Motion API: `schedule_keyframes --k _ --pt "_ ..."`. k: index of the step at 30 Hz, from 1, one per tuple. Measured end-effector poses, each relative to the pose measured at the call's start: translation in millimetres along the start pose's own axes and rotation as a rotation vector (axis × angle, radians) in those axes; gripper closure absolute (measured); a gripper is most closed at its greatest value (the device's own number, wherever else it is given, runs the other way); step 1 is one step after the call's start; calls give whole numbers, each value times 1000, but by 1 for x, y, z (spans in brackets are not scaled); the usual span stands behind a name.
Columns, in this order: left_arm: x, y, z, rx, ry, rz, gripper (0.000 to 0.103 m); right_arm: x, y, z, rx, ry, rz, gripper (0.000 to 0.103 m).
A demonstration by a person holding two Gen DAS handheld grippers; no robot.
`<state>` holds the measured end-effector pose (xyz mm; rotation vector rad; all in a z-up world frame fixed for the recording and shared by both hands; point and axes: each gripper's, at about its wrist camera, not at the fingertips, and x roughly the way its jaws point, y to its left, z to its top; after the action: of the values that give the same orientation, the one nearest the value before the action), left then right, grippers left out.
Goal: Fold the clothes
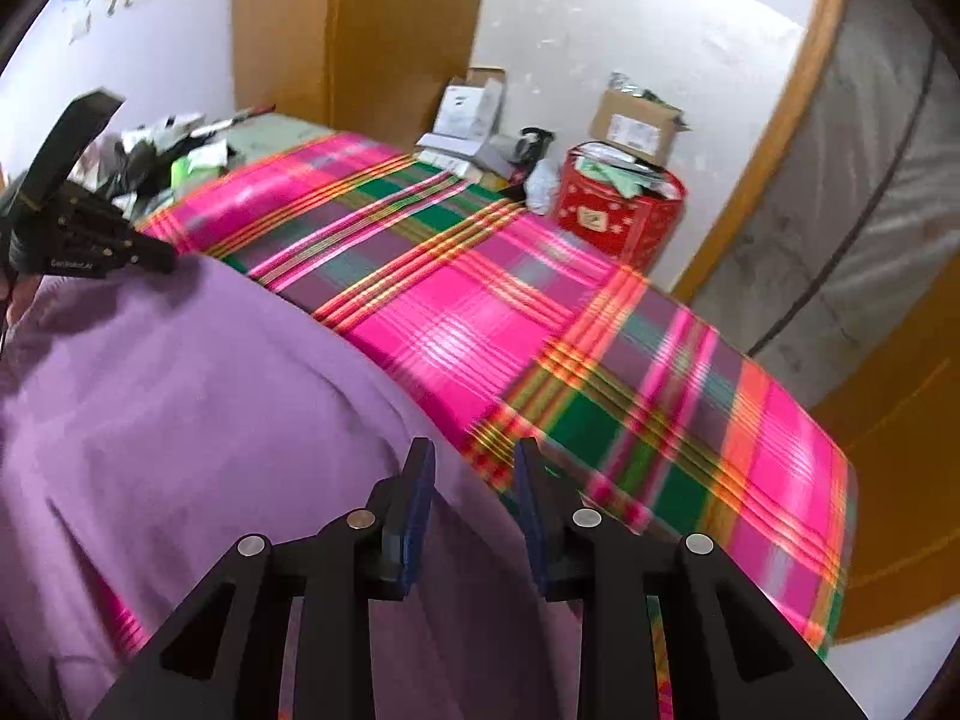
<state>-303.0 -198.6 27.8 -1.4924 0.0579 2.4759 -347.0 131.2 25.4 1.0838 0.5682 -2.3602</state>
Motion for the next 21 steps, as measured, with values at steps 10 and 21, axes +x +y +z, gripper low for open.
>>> schedule_keyframes --k 10,21 --pt "-50 -46 -17 27 -50 -140 96 -72 -58 -87 183 23 -74 73" --pt "-29 -157 -12 166 -8 -302 96 -108 -73 -176 248 75 -74 61"
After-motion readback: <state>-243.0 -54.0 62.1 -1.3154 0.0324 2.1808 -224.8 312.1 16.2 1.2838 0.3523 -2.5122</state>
